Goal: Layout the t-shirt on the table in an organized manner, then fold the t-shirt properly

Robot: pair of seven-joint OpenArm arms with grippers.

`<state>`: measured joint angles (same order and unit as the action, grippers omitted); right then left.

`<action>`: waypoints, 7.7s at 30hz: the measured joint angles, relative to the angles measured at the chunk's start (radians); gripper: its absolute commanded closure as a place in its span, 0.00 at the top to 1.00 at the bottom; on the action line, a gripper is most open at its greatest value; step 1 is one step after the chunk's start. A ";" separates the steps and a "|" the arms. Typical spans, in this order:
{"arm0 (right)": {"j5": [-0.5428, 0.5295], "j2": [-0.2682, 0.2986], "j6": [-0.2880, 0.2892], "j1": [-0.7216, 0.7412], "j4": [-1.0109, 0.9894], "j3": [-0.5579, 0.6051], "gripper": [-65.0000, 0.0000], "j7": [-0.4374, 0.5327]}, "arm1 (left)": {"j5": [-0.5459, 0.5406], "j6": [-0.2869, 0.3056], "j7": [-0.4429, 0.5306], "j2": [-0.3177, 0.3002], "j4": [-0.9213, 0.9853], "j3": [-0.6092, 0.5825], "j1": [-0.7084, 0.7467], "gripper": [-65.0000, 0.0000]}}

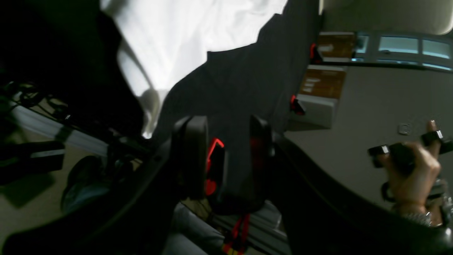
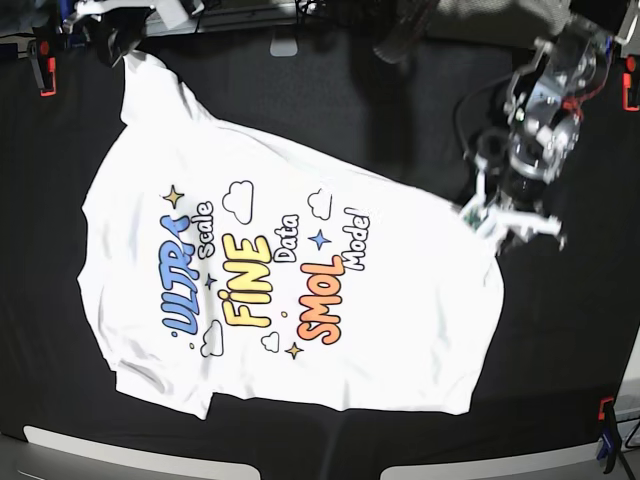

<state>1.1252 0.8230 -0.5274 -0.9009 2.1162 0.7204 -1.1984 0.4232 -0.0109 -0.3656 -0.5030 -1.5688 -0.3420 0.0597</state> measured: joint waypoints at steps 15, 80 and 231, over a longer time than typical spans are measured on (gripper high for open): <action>0.000 -0.075 0.000 0.000 0.000 0.001 0.30 0.001 | -0.113 0.084 -0.150 -0.056 0.000 -0.004 -0.075 0.33; 0.000 -0.075 0.000 0.003 0.000 0.000 0.30 0.004 | 0.005 0.047 -0.122 -0.063 -0.127 -0.061 0.110 0.43; -0.028 -0.036 0.150 0.229 -0.154 0.161 0.00 -0.045 | 0.166 -0.091 -0.438 -0.151 -0.327 -0.062 0.227 0.00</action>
<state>1.0969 0.7868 -0.3775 -0.6724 1.9625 0.8818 -1.2434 0.5888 -0.1020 -0.8040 -0.6544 -1.8961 -0.4042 0.2867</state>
